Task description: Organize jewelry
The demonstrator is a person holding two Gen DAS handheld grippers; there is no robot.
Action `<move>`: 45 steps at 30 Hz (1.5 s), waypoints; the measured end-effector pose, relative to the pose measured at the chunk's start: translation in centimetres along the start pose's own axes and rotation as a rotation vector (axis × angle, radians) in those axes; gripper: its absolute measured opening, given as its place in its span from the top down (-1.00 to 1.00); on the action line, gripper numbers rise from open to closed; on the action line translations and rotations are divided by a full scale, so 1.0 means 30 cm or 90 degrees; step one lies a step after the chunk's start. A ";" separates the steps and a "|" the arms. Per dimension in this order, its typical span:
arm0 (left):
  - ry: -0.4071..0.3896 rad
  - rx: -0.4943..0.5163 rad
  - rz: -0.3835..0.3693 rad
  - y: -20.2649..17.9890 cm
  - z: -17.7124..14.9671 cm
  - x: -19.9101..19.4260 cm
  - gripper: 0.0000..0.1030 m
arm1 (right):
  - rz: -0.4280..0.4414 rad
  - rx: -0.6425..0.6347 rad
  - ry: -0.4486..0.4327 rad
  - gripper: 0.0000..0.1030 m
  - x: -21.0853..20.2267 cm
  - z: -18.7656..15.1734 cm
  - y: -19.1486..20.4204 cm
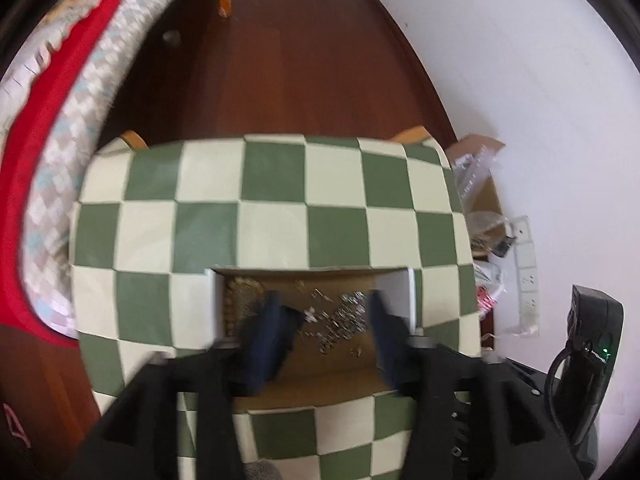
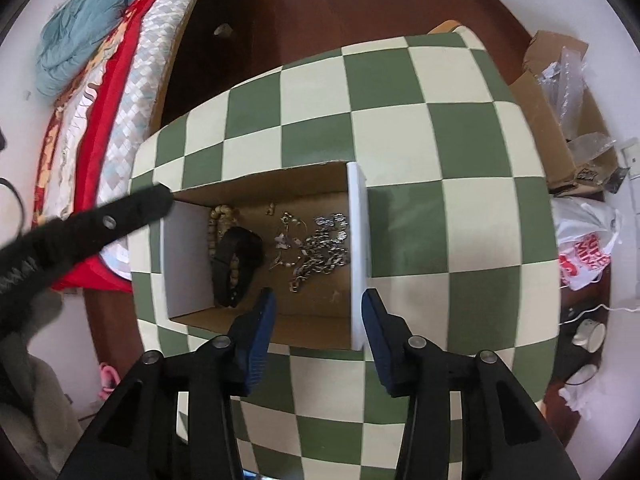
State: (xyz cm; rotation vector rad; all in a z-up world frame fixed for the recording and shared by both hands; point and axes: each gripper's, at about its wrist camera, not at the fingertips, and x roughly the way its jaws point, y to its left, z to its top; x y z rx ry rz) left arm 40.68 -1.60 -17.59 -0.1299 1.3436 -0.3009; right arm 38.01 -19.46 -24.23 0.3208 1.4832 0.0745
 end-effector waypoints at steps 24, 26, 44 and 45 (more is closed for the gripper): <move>-0.103 -0.019 0.223 0.157 -0.322 -0.112 -1.00 | -0.168 -0.049 -0.075 -1.00 -0.073 -0.182 0.092; -0.121 -0.020 0.221 0.143 -0.351 -0.157 -1.00 | -0.172 -0.052 -0.096 -1.00 -0.114 -0.216 0.096; -0.269 0.014 0.218 -0.021 -0.623 -0.652 -1.00 | -0.182 -0.092 -0.281 -1.00 -0.631 -0.552 0.190; -0.276 0.013 0.220 -0.026 -0.635 -0.672 -1.00 | -0.182 -0.096 -0.292 -1.00 -0.662 -0.574 0.198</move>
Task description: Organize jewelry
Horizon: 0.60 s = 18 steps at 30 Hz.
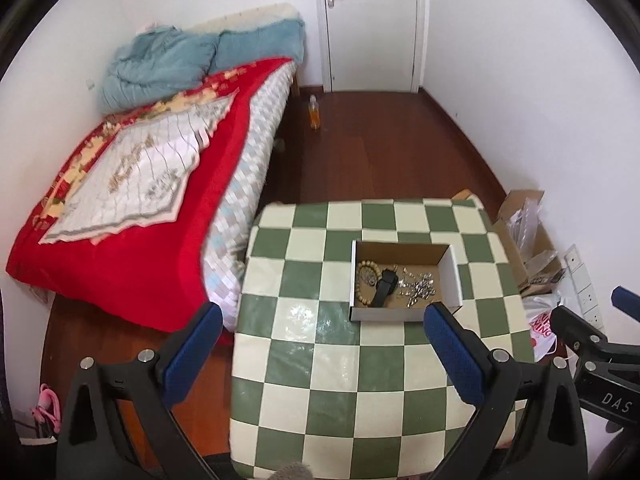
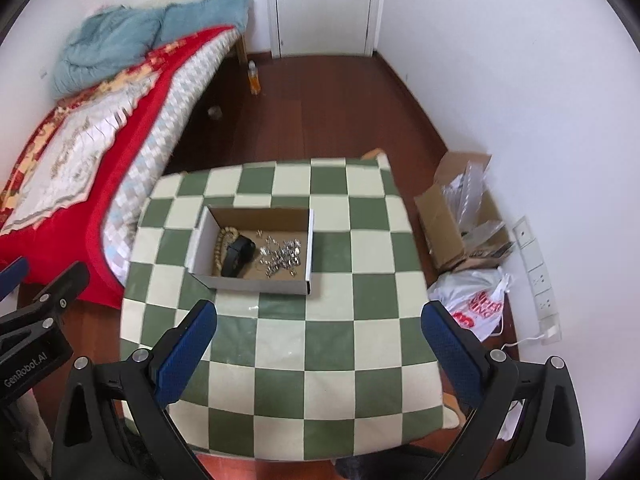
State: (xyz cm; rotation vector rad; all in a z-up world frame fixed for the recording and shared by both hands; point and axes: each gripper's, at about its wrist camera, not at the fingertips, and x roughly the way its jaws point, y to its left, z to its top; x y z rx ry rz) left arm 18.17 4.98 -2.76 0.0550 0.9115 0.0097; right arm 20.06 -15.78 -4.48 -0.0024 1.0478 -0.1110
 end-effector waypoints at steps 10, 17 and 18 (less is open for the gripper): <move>-0.033 -0.022 -0.006 0.017 -0.020 -0.234 -1.00 | -0.026 -0.019 -0.094 -1.00 -0.334 -0.037 -0.004; -0.011 -0.034 -0.003 0.020 0.002 -0.288 -1.00 | -0.020 -0.024 -0.105 -1.00 -0.444 -0.048 -0.007; -0.010 -0.033 0.000 0.018 0.004 -0.290 -1.00 | -0.017 -0.023 -0.100 -1.00 -0.449 -0.043 -0.009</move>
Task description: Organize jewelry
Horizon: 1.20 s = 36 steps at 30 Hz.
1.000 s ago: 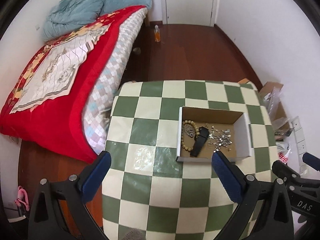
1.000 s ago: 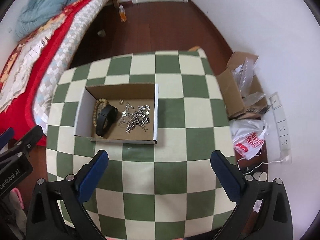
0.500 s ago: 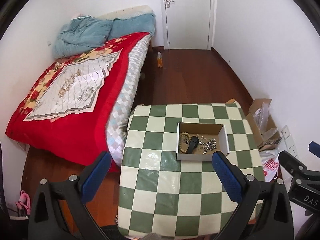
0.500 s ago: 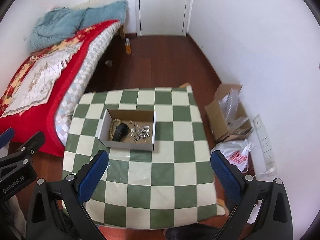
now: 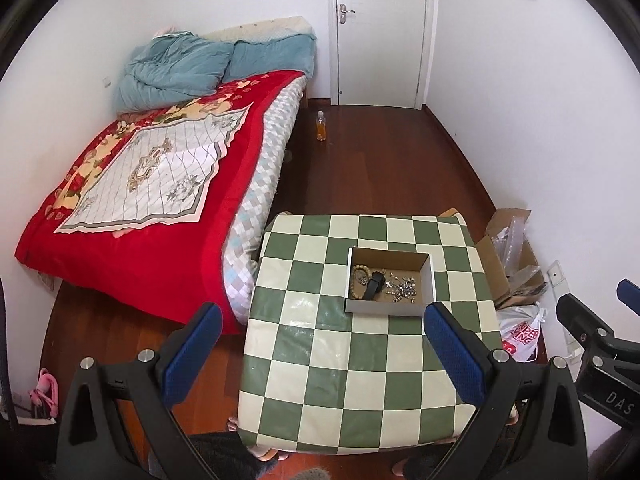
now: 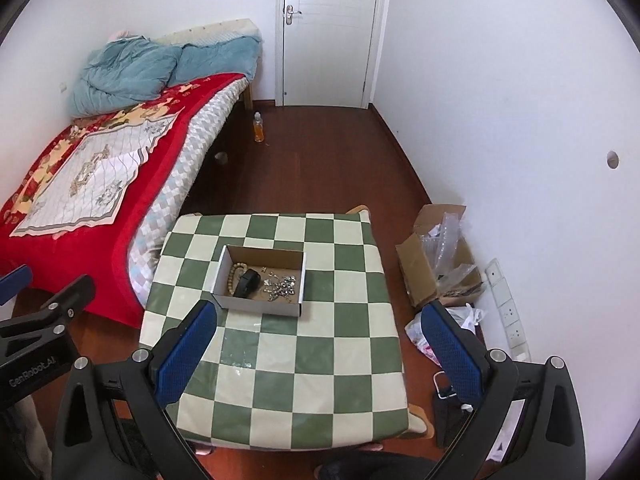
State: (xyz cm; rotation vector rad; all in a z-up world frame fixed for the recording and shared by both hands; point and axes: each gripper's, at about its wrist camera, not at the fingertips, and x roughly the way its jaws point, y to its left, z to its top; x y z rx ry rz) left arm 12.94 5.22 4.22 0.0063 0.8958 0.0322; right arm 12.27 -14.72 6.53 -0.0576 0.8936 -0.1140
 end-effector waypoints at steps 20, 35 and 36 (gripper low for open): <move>-0.002 -0.022 0.018 -0.001 0.041 0.020 -1.00 | -0.010 0.011 0.012 -1.00 0.049 0.056 -0.006; -0.007 -0.015 0.018 -0.016 0.046 0.022 -1.00 | -0.012 0.009 0.012 -1.00 0.056 0.056 0.008; -0.007 -0.015 0.019 -0.016 0.045 0.022 -1.00 | -0.010 0.008 0.011 -1.00 0.054 0.056 0.012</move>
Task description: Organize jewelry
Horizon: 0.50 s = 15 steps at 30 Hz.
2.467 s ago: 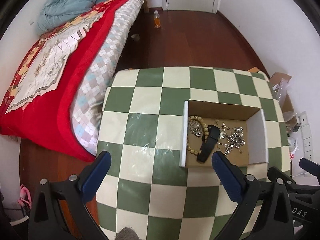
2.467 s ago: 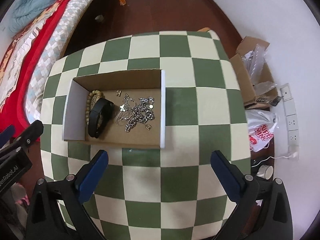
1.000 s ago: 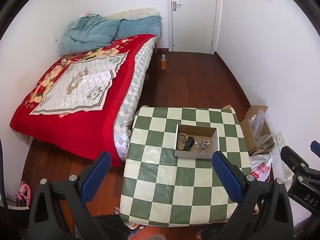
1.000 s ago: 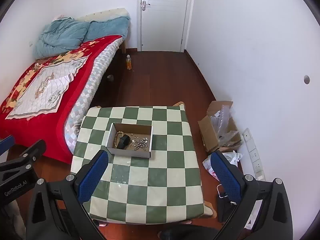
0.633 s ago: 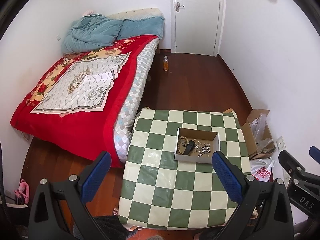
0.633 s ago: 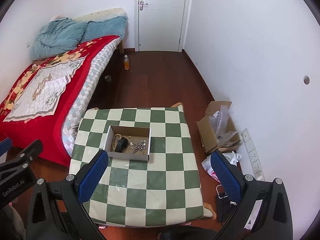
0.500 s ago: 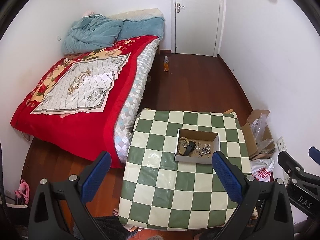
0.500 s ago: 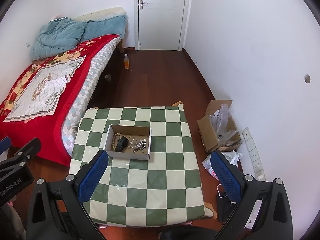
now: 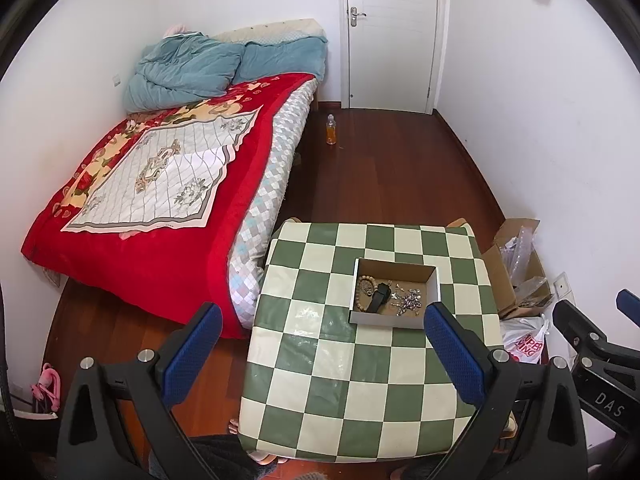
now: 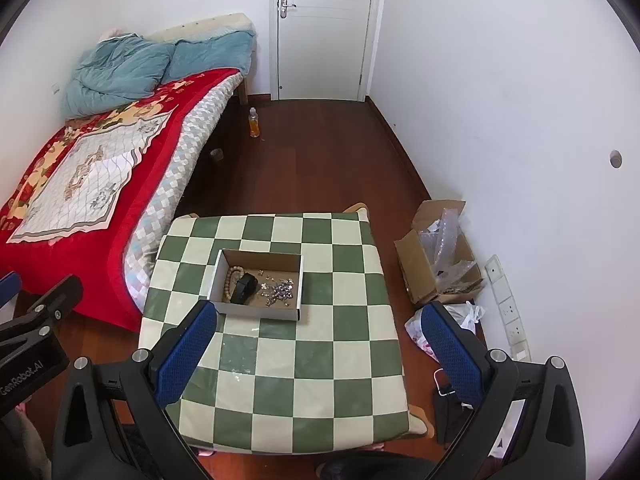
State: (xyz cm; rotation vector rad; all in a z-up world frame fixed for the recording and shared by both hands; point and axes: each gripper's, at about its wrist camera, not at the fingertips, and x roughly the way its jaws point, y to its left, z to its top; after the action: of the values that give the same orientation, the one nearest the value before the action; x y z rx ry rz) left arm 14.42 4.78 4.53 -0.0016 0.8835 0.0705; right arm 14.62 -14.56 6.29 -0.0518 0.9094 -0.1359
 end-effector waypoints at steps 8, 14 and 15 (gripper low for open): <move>-0.002 -0.002 -0.003 0.010 -0.004 -0.009 -1.00 | 0.004 -0.003 0.001 -1.00 -0.002 -0.003 0.012; -0.003 -0.002 -0.003 0.008 -0.006 -0.010 -1.00 | 0.004 -0.005 0.002 -1.00 -0.005 -0.004 0.010; -0.002 -0.001 -0.002 0.009 -0.006 -0.011 -1.00 | 0.004 -0.004 0.001 -1.00 -0.005 -0.004 0.011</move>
State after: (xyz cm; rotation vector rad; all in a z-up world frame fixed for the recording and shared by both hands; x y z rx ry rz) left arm 14.06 5.03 4.67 -0.0041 0.8802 0.0685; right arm 14.45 -14.20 6.30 -0.0549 0.9121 -0.1266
